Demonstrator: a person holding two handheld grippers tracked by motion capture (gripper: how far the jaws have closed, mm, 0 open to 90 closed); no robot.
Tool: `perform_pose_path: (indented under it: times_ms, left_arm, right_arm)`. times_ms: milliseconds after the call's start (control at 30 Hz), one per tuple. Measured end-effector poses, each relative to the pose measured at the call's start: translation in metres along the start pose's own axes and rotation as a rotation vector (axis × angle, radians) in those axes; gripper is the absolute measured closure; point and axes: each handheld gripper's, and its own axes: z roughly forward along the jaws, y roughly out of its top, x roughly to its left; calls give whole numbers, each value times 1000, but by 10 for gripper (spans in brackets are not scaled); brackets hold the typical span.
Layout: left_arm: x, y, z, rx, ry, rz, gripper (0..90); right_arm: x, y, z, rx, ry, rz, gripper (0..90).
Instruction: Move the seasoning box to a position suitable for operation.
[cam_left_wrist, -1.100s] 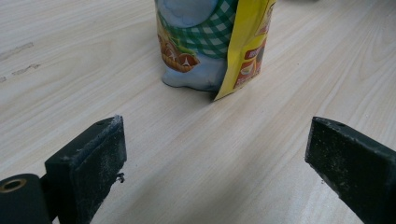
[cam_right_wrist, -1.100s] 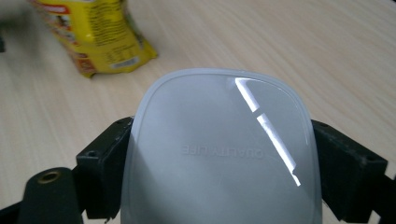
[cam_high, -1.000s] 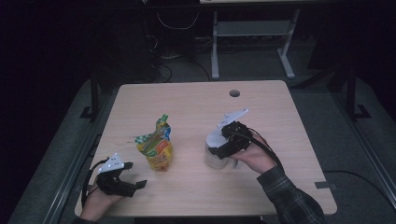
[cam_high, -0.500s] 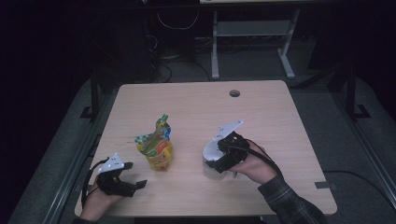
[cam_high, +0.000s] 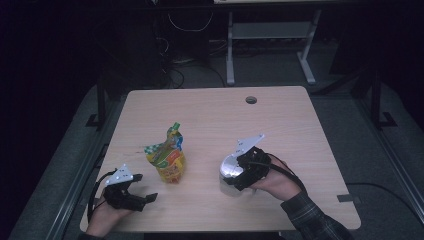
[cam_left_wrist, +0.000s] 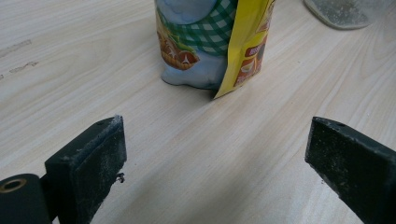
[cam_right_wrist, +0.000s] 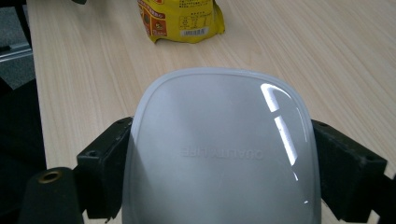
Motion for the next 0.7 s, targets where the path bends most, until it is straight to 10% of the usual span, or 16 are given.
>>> perform_pose_path:
  times_ms: [700]
  left_arm:
    - [2,-1,-1,5,2,-1,47]
  right_arm:
    - [-6,-28,-38,-179,-3,134,97]
